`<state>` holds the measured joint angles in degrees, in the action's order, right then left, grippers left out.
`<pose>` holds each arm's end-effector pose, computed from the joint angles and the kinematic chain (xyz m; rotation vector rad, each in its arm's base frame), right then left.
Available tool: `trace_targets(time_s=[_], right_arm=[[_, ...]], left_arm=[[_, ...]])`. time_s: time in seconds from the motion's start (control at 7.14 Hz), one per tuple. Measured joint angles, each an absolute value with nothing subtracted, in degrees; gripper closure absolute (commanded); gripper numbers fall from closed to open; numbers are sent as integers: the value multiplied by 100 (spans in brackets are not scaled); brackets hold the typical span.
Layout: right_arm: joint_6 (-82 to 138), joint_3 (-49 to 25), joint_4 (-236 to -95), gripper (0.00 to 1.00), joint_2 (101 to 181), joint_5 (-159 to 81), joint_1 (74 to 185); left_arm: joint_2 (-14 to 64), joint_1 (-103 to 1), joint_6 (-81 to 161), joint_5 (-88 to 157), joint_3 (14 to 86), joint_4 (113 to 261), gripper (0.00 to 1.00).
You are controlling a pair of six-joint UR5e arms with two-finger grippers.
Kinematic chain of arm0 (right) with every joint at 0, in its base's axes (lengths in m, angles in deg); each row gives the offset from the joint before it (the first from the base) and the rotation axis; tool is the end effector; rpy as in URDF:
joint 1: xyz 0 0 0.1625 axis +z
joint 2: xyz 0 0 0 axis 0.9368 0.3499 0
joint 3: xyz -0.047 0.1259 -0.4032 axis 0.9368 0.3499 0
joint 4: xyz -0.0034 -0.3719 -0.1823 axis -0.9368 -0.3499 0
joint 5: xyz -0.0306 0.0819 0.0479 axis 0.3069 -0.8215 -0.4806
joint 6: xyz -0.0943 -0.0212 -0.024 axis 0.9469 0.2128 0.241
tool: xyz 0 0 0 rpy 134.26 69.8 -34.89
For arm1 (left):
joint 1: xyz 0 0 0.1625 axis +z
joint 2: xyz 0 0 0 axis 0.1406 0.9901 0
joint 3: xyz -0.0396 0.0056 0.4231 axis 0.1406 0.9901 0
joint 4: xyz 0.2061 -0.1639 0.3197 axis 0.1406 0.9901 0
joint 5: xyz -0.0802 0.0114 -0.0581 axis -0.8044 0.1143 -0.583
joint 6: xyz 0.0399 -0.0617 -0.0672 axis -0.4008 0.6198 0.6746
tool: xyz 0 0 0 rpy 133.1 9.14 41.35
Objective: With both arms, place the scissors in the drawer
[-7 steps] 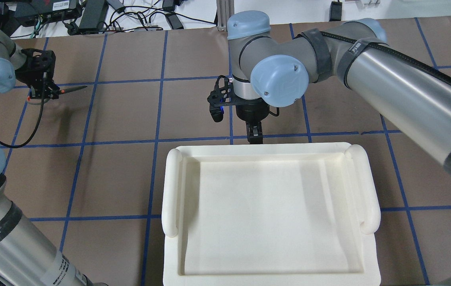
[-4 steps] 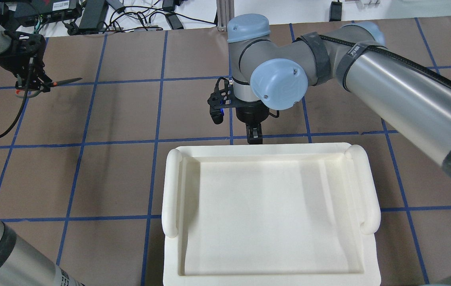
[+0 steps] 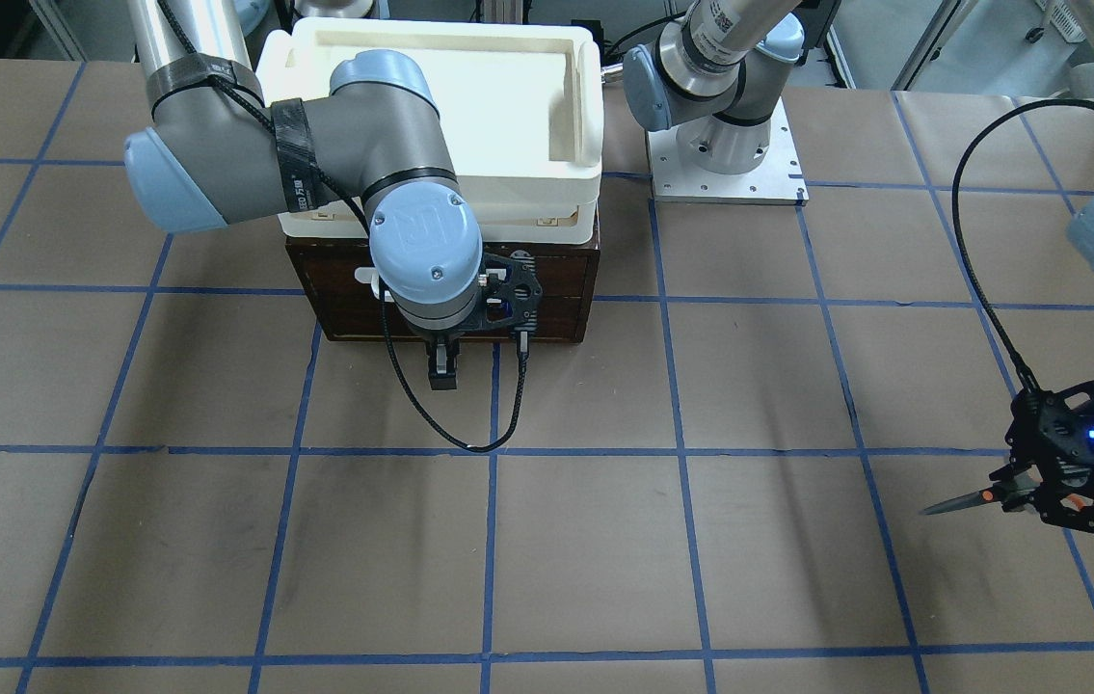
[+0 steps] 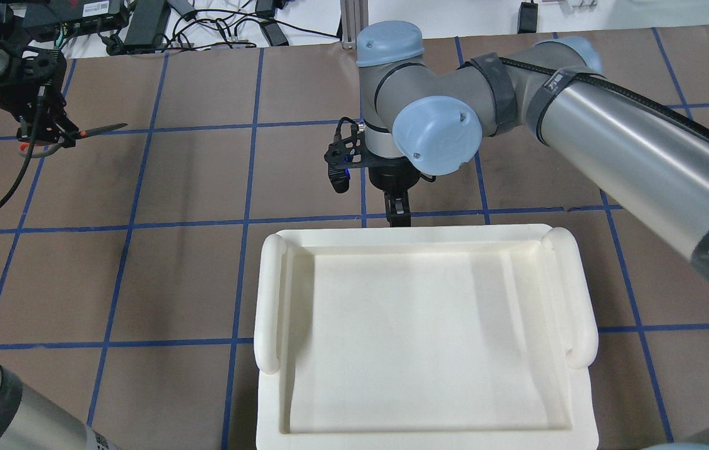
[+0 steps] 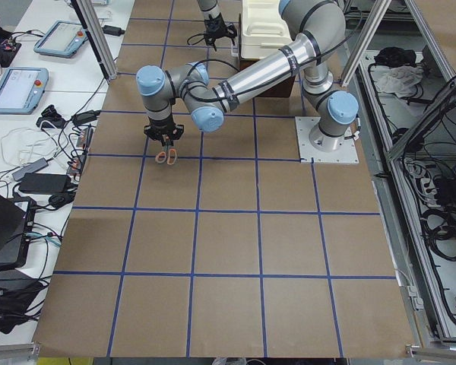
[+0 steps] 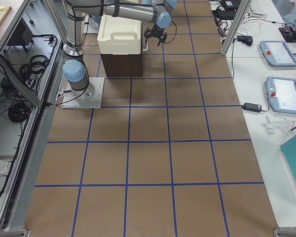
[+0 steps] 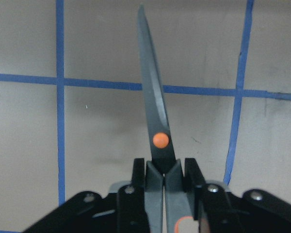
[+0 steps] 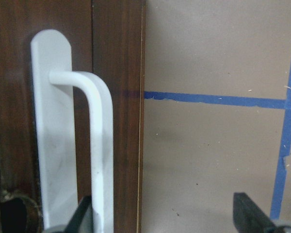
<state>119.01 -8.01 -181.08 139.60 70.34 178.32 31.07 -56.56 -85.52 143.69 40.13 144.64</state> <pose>0.3220 -0.5121 0.2920 -2.1061 2.0069 0.3772 0.1581 -0.6547 0.3338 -2.1206 -2.2917 0.0598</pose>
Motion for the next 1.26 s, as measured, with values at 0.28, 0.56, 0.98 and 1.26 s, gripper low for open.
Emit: trace_targets(time_s=[0.28,0.56,0.98,1.26], right_arm=[[11913,-824,-18130,0,13953,7034,17832],[11917,-836,-18193,0,13956,7036,17832],[12117,-839,-18467,0,13959,7044,17827],[12270,-839,-18661,0,13951,7050,17825]], left_arm=[[3078,-5660,-8551,14382,4050,14499,100],[3067,-5660,-8551,14384,4065,14516,100],[3064,-5660,-8545,14398,4091,14515,100],[3075,-5664,-8543,14401,4095,14514,100]])
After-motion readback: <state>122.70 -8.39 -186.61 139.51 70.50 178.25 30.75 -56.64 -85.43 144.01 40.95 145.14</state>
